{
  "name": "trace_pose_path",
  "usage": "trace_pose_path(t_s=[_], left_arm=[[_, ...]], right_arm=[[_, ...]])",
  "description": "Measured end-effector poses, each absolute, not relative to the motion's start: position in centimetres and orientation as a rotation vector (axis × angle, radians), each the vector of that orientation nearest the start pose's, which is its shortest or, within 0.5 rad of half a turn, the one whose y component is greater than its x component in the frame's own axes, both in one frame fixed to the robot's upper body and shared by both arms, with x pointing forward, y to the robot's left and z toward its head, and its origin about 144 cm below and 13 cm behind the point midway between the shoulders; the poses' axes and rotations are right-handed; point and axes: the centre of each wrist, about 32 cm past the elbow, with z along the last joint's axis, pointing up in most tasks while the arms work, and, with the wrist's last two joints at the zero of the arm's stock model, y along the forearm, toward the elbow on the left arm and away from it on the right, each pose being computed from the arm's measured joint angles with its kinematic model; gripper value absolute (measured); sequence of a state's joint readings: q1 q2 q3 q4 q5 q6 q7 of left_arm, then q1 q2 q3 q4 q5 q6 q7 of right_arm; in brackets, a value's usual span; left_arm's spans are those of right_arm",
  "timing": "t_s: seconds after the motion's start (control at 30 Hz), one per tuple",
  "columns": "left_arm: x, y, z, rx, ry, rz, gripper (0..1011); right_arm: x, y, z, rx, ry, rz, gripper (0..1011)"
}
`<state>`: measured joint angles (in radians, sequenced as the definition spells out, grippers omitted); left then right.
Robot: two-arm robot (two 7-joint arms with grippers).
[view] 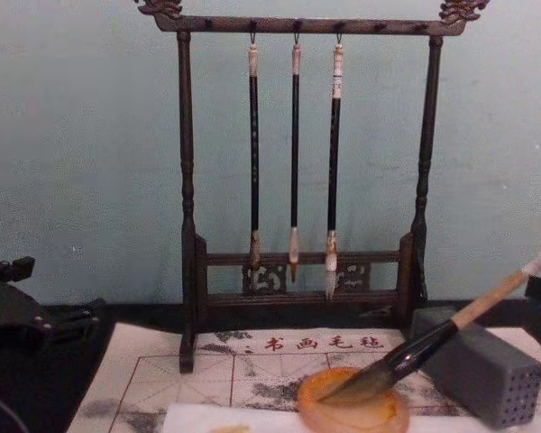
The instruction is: Pick up the brush from the inkstone, write on the paper, then place the brush back to its original position.
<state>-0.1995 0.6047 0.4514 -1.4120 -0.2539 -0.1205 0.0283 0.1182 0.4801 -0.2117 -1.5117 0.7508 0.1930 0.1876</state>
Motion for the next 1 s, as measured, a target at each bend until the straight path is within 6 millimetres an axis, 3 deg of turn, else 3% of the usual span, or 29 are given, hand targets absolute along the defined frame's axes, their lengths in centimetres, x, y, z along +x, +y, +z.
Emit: trace_pose_path(t_s=[0.33,1.0], left_arm=[[48.9,31.0,114.0,0.304,-0.285,1.248,1001],[48.9,31.0,114.0,0.304,-0.285,1.248,1001]], right_arm=[[49.8,-30.1,117.1,0.159,0.616,-1.193,1002],[52.7,-28.2,116.9,0.284,0.853,-1.187,1000]])
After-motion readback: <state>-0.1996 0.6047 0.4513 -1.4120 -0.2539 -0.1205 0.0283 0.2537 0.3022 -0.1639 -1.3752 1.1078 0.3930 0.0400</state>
